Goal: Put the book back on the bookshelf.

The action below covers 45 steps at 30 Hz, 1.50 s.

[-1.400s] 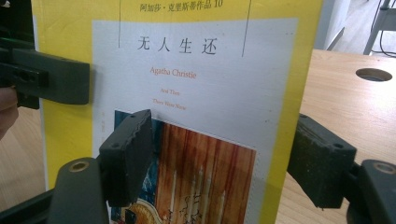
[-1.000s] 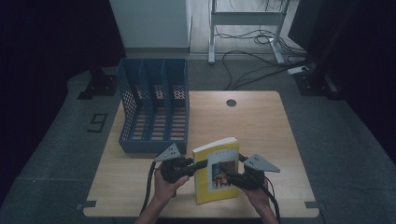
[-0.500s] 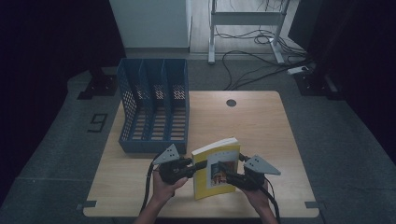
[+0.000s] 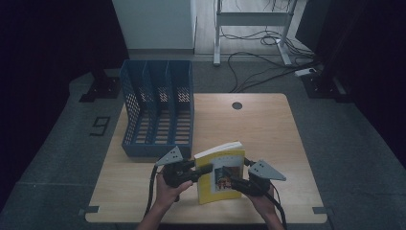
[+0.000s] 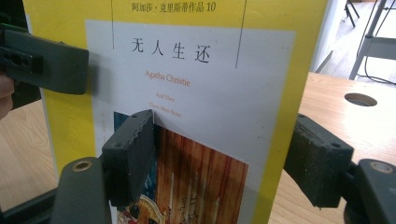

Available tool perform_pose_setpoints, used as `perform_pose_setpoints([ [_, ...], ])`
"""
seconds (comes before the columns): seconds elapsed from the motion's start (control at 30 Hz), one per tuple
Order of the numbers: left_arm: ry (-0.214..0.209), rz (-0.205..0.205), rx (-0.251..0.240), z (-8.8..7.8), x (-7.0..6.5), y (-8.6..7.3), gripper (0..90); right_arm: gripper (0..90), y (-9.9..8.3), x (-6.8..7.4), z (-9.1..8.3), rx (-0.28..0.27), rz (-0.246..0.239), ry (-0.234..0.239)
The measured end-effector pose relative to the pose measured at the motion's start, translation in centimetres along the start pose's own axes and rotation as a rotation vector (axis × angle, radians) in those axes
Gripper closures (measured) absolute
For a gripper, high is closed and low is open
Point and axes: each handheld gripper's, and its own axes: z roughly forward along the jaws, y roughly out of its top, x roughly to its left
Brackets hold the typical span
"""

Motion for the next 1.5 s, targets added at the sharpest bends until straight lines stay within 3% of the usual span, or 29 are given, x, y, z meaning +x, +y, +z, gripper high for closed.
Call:
perform_pose_setpoints([
  [0.33,0.009,0.006,0.010,0.2,-0.1,0.2,61.7,28.4,0.0,0.0,0.1,-0.001,-0.001,-0.002],
  [0.53,0.014,-0.012,-0.002,0.1,0.1,0.1,71.2,28.4,0.0,0.0,0.0,-0.001,-0.003,-0.002],
  [0.7,0.029,0.012,-0.007,0.0,-0.1,0.0,74.4,28.7,-0.1,0.1,0.2,0.000,-0.004,0.001],
  [1.5,0.034,-0.011,-0.060,-0.5,0.3,-1.0,75.4,29.4,-0.4,0.1,0.3,0.015,-0.007,0.022],
])
